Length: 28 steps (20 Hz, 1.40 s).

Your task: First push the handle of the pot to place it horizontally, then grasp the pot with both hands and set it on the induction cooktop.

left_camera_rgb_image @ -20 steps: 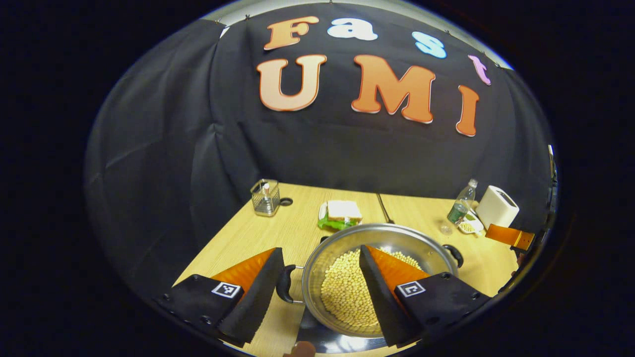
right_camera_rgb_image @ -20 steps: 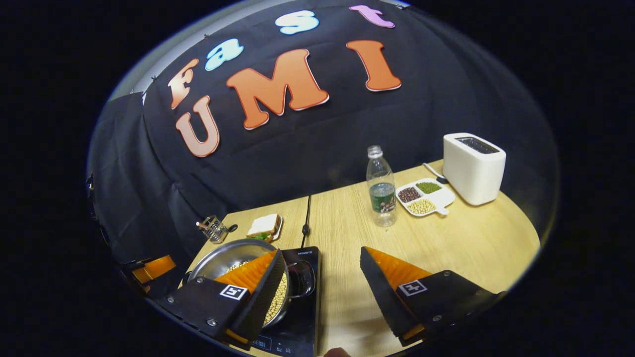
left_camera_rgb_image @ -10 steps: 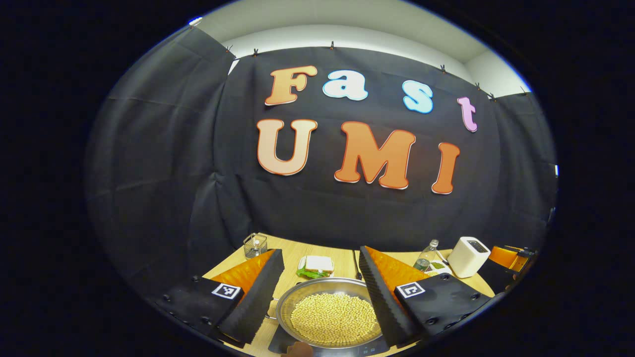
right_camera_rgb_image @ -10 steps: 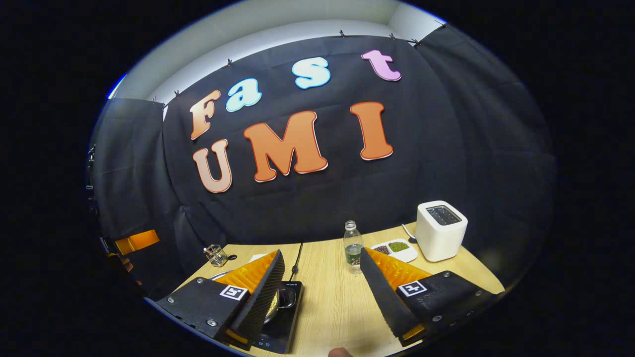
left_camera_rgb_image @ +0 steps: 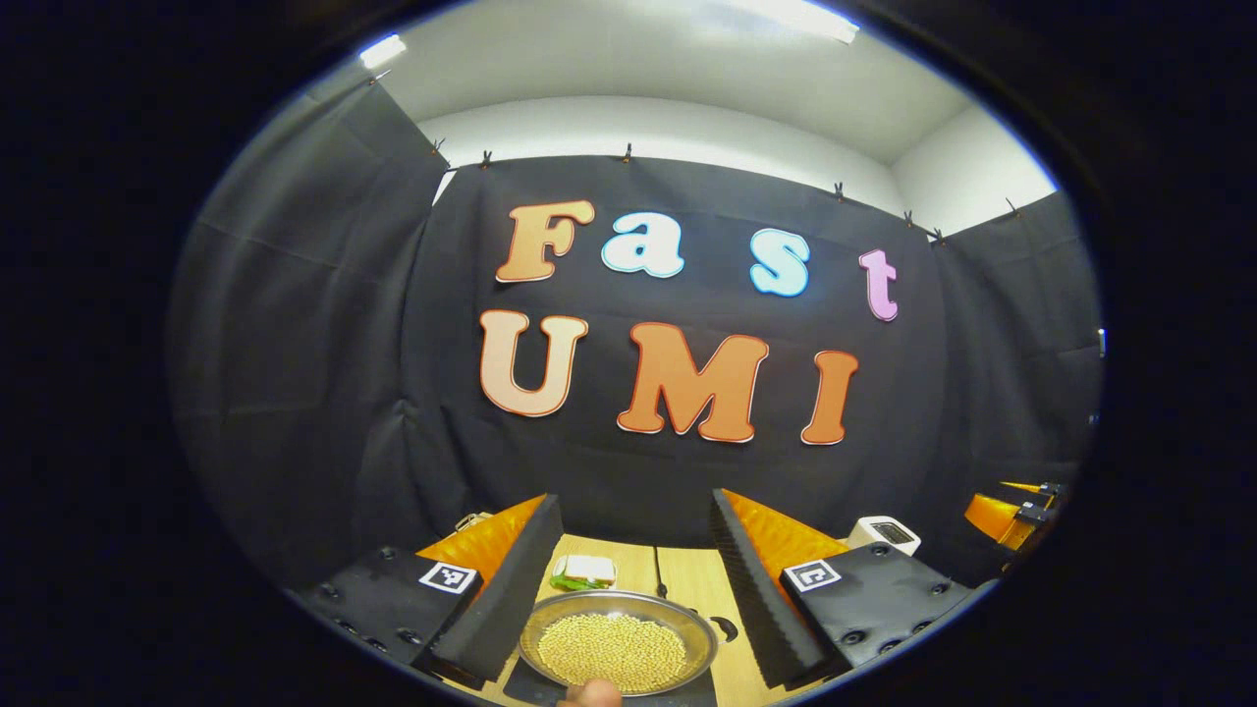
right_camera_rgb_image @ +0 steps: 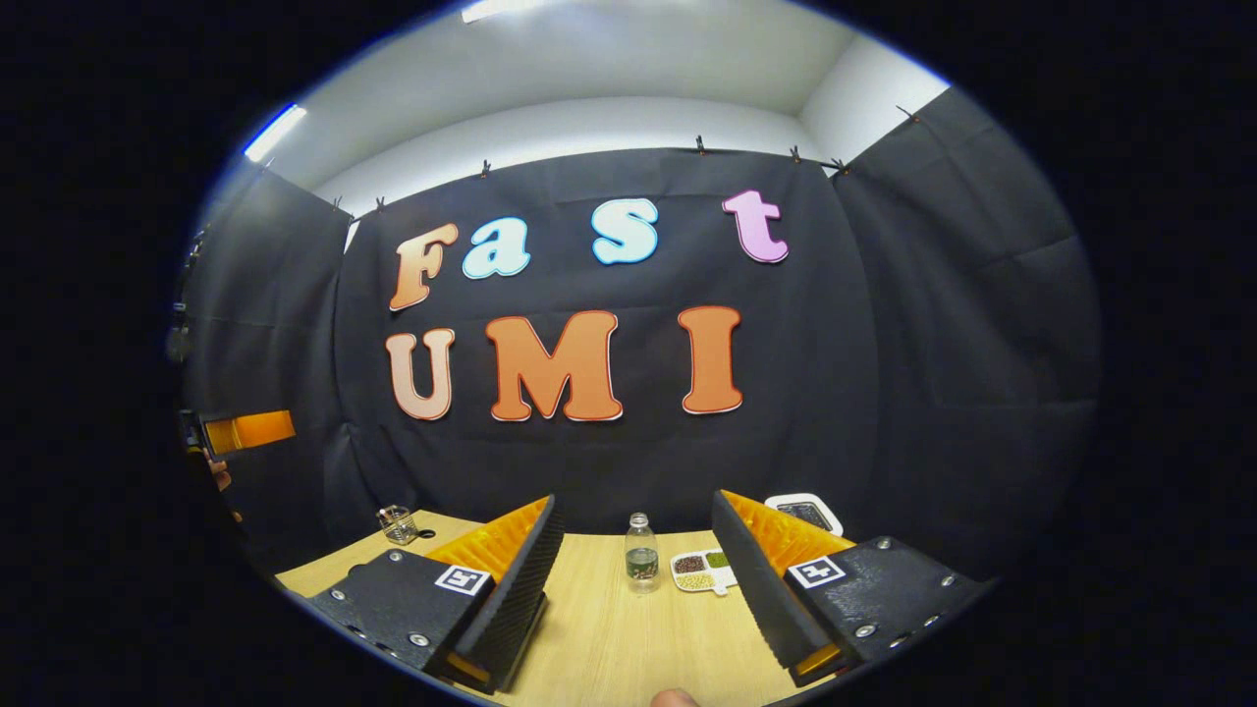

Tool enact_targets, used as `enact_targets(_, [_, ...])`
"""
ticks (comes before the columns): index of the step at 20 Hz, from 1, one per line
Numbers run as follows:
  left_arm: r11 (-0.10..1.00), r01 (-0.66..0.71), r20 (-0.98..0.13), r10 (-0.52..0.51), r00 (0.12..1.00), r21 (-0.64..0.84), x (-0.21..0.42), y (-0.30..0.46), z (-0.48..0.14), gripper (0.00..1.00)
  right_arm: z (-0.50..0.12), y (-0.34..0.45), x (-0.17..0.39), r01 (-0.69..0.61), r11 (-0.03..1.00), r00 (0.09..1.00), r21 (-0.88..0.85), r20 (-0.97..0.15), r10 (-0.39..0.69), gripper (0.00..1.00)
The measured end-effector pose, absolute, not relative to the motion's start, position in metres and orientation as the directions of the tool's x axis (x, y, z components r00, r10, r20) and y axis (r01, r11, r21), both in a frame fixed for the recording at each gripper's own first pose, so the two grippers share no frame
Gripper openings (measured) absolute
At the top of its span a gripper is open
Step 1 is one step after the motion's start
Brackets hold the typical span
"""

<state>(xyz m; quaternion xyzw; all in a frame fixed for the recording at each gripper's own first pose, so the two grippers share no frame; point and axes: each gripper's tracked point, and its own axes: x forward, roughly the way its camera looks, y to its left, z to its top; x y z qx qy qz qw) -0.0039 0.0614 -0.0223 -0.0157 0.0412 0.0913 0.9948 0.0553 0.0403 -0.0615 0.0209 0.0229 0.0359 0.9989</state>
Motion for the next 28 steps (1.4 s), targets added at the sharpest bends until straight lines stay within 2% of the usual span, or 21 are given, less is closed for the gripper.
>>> enact_targets(12, [0.99,-0.138,-0.048,0.138,0.989,-0.012,-0.014,0.038,-0.002,0.99,-0.042,0.031,0.034,-0.088,0.996,0.996,0.016,-0.004,0.088,0.95])
enact_targets(28, [0.987,-0.158,-0.057,0.156,0.986,-0.021,-0.016,0.046,-0.007,0.98,-0.041,0.025,0.033,-0.08,0.996,0.997,0.03,-0.001,0.08,0.95])
